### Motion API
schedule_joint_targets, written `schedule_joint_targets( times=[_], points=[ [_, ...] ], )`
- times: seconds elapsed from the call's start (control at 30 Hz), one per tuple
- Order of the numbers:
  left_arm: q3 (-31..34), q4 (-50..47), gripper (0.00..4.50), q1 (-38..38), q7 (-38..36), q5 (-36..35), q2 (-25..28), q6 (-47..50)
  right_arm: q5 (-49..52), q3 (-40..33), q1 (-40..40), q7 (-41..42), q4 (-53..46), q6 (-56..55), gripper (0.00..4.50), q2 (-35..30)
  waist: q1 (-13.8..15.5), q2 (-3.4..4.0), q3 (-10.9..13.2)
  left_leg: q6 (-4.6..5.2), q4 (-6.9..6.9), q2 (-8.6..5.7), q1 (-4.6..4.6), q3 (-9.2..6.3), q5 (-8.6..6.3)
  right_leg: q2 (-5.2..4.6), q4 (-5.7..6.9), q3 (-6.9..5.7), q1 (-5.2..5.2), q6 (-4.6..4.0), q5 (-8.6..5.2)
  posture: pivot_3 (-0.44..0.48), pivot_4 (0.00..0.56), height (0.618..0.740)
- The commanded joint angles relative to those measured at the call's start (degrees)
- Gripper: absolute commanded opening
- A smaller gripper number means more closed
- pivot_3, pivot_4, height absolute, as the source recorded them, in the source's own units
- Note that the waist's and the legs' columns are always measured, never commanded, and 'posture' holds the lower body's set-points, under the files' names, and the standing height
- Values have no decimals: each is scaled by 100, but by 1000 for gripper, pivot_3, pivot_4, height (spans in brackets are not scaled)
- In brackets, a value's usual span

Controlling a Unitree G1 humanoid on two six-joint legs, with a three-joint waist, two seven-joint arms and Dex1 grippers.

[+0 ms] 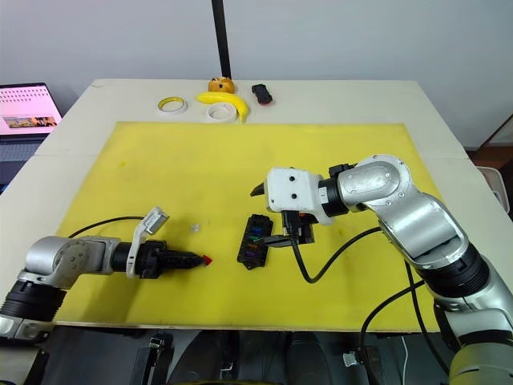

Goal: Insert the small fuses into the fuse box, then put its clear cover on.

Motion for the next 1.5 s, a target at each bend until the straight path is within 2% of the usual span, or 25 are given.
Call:
schedule_joint_targets(
  times=[0.03, 0.2, 0.37, 0.43, 0.5, 0.6, 0.67, 0.9, 1.37, 1.43, 1.5],
  points=[
    [204, -141, 37, 122, 161, -19, 104, 65, 33, -88, -155, -4, -59, -69, 4500, 76, -7, 0, 0, 0, 0, 1, 0, 0, 0, 0, 0, 0, 0, 0, 0, 0, 150, 740],
    [817, -677, 37, -64, 379, -572, 82, 435, 284, -193, -164, -152, 23, 411, 4500, 259, -35, -4, 2, 0, 0, 6, 0, -1, 0, 2, 2, 0, -2, 0, 0, 0, 150, 740],
    [1798, -1434, 37, -620, 623, -1446, 268, 737, 1603, -1030, -447, -562, 253, 1963, 4500, 846, -35, -13, 8, -1, 0, 7, -4, -4, 1, -2, 2, 1, -4, 0, 0, 0, 150, 740],
    [1987, -1628, 37, -838, 692, -1685, 354, 774, 2033, -1296, -524, -730, 285, 2431, 4500, 1013, -37, -13, 8, -2, 0, 7, -8, -8, 1, -6, 0, 2, -6, 0, 0, 0, 150, 740],
    [1918, -1836, 37, -963, 743, -1668, 384, 602, 2397, -1535, -565, -962, 318, 2801, 4500, 1206, -36, -11, 6, -2, -1, 7, -8, -8, 1, -7, -3, 3, -6, 0, 0, 0, 150, 740],
    [1656, -2091, 0, -1057, 739, -1523, 382, 272, 2812, -1748, -624, -1314, 357, 3190, 3668, 1505, -40, -11, 6, -3, -2, 5, -8, -7, 1, -6, -2, 5, -5, -1, 0, 0, 150, 740],
    [1507, -2104, 0, -1085, 799, -1451, 283, 100, 2899, -1703, -634, -1533, 351, 3315, 2771, 1641, -46, -11, 6, -4, -1, 5, -8, -6, 2, -2, -1, 5, -6, -1, 0, 0, 150, 740],
    [1304, -2002, 0, -1257, 854, -1380, 163, -224, 3252, -1678, -673, -1889, 382, 3536, 2771, 1812, -115, -11, 7, -3, -2, 4, -10, -4, 2, 5, 0, -2, -7, -1, 0, 0, 150, 740],
    [1177, -2026, 0, -1347, 828, -1414, 192, -415, 3559, -1549, -695, -2017, 543, 3524, 2771, 1716, -129, -11, 7, -3, -1, 5, -10, -3, 2, 11, 6, 0, -10, 0, 0, 0, 150, 740],
    [1180, -2020, 0, -1351, 835, -1424, 181, -420, 3532, -1496, -695, -2004, 531, 3501, 2238, 1692, -132, -11, 7, -3, -1, 6, -10, -3, 2, 12, 6, 0, -10, 0, 0, 0, 150, 740],
    [1191, -2010, 0, -1375, 852, -1450, 163, -410, 3502, -1447, -704, -2020, 538, 3490, 2238, 1678, -130, -11, 7, -3, -1, 6, -10, -3, 2, 12, 6, 0, -10, 0, 0, 0, 150, 740]
  ],
)
